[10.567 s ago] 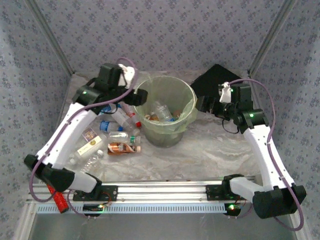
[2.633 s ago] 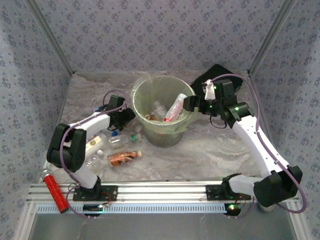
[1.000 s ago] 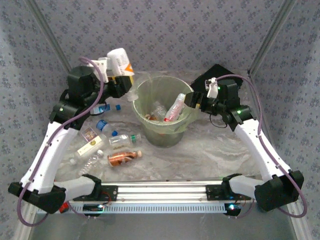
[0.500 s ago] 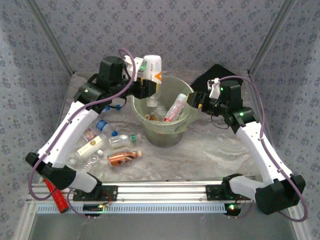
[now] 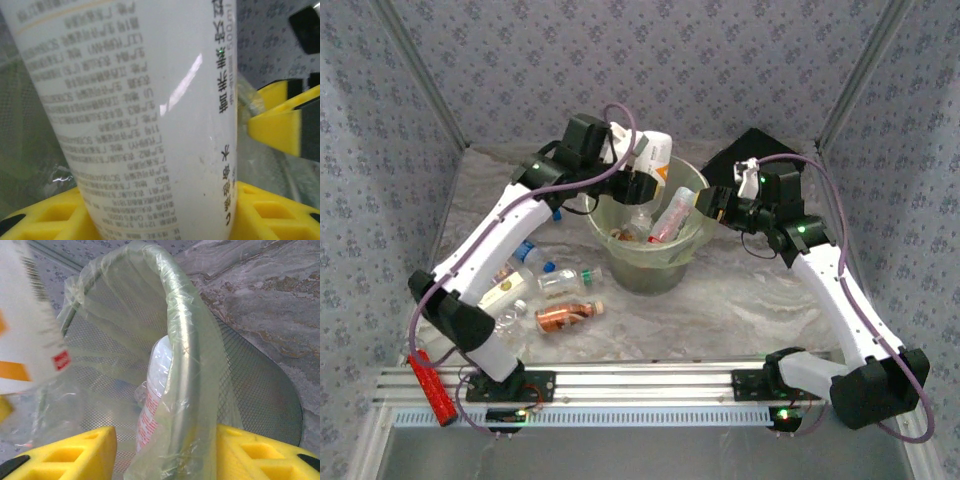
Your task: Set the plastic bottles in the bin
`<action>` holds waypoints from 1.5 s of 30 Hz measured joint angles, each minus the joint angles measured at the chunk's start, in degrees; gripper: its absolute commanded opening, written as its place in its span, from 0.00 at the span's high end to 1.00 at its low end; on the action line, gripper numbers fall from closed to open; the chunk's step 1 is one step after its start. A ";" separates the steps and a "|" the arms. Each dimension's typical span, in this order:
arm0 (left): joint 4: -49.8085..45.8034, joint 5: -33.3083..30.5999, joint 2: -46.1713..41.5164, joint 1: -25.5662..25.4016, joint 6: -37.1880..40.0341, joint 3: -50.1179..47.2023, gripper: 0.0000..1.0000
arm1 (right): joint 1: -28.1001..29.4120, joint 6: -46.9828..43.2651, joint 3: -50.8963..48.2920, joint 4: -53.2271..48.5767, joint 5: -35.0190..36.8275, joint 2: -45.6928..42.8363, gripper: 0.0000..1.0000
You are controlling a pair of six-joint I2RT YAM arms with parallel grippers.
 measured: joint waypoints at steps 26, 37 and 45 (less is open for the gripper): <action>-6.51 -6.49 4.22 -2.38 8.57 -1.79 0.16 | -0.39 -0.24 -0.44 0.09 -0.44 1.42 0.53; -0.70 -5.16 4.11 -2.38 5.70 0.92 0.45 | -0.37 -0.24 -0.48 0.09 -0.44 1.42 0.53; 0.68 -4.92 8.20 -3.80 5.29 1.46 0.55 | -0.35 -0.24 -0.48 0.09 -0.44 1.42 0.53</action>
